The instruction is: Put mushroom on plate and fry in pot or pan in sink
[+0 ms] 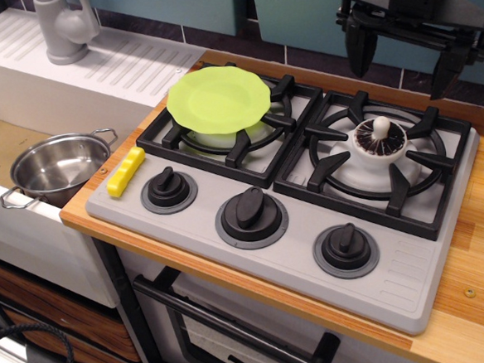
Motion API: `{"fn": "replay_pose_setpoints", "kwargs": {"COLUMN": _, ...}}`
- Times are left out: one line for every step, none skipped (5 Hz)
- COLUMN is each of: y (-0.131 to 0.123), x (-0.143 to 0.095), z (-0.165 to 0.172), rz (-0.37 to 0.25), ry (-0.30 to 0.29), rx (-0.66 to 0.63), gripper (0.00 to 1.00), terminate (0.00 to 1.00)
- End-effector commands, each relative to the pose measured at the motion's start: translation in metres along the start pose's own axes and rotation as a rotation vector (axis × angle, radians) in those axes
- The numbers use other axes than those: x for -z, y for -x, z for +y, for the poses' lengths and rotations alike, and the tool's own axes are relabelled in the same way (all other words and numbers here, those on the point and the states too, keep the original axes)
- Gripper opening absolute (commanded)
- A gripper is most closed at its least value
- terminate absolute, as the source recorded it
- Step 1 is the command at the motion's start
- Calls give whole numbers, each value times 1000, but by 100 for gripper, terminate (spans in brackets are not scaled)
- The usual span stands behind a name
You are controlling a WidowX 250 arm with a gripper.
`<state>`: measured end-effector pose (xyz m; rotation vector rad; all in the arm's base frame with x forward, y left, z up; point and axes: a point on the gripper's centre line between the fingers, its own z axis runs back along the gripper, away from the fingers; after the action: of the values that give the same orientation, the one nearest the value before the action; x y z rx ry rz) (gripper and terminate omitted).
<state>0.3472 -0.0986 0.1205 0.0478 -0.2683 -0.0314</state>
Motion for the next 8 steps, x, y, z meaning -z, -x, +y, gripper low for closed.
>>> {"fn": "replay_pose_setpoints", "kwargs": {"y": 0, "x": 0, "z": 0, "rz": 0, "ry": 0, "rx": 0, "gripper": 100, "terminate": 0}}
{"fn": "replay_pose_setpoints", "kwargs": {"y": 0, "x": 22, "z": 0, "rz": -47, "ry": 18, "rx": 7, "gripper": 100, "terminate": 0}}
{"fn": "replay_pose_setpoints", "kwargs": {"y": -2, "x": 37, "z": -1, "rz": -80, "ry": 27, "rx": 12, "gripper": 100, "terminate": 0}}
{"fn": "replay_pose_setpoints", "kwargs": {"y": -3, "x": 41, "z": 2, "rz": -102, "ry": 37, "rx": 29, "gripper": 100, "terminate": 0}}
{"fn": "replay_pose_setpoints", "kwargs": {"y": -3, "x": 40, "z": 6, "rz": -125, "ry": 31, "rx": 41, "gripper": 100, "terminate": 0}}
{"fn": "replay_pose_setpoints", "kwargs": {"y": -2, "x": 42, "z": 8, "rz": -150, "ry": 28, "rx": 46, "gripper": 100, "terminate": 0}}
{"fn": "replay_pose_setpoints", "kwargs": {"y": -1, "x": 49, "z": 6, "rz": -164, "ry": 32, "rx": 43, "gripper": 100, "terminate": 0}}
{"fn": "replay_pose_setpoints", "kwargs": {"y": 1, "x": 53, "z": 2, "rz": -164, "ry": 35, "rx": 34, "gripper": 100, "terminate": 0}}
